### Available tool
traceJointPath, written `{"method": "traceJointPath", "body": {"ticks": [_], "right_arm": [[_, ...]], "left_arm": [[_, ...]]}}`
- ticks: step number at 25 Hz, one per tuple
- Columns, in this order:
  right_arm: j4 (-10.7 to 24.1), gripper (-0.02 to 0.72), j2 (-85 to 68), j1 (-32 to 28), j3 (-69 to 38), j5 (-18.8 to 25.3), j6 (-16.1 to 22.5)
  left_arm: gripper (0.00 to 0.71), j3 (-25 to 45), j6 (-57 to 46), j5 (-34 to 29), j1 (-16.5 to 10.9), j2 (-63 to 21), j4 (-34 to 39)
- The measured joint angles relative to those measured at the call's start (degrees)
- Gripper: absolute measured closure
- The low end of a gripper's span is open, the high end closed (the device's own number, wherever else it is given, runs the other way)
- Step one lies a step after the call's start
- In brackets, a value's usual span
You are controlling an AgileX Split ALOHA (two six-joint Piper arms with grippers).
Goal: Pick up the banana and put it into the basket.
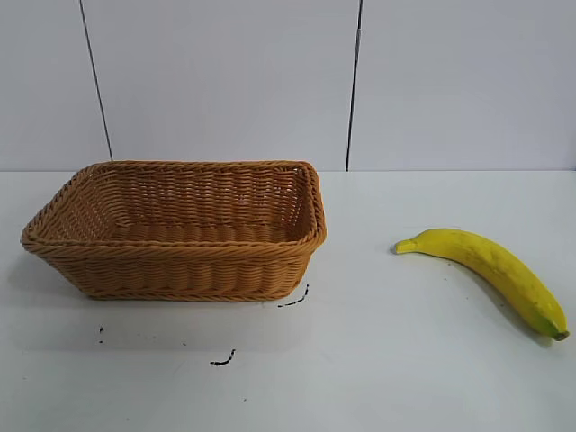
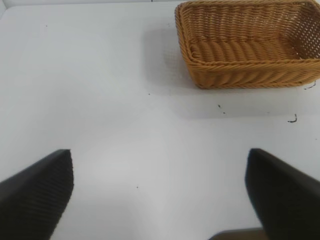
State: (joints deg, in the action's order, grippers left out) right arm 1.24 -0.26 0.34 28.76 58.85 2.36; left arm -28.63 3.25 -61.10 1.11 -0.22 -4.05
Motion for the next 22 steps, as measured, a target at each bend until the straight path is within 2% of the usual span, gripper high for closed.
{"method": "traceJointPath", "body": {"ticks": [16,22], "right_arm": [[-0.17,0.013,0.08,0.0,0.06,0.0,-0.05],[-0.22,0.013,11.55,0.0,3.99,1.58,-0.05]], "left_arm": [[0.017,0.0,0.0,0.0,0.0,0.0,0.0],[0.017,0.0,0.0,0.0,0.0,0.0,0.0]]}}
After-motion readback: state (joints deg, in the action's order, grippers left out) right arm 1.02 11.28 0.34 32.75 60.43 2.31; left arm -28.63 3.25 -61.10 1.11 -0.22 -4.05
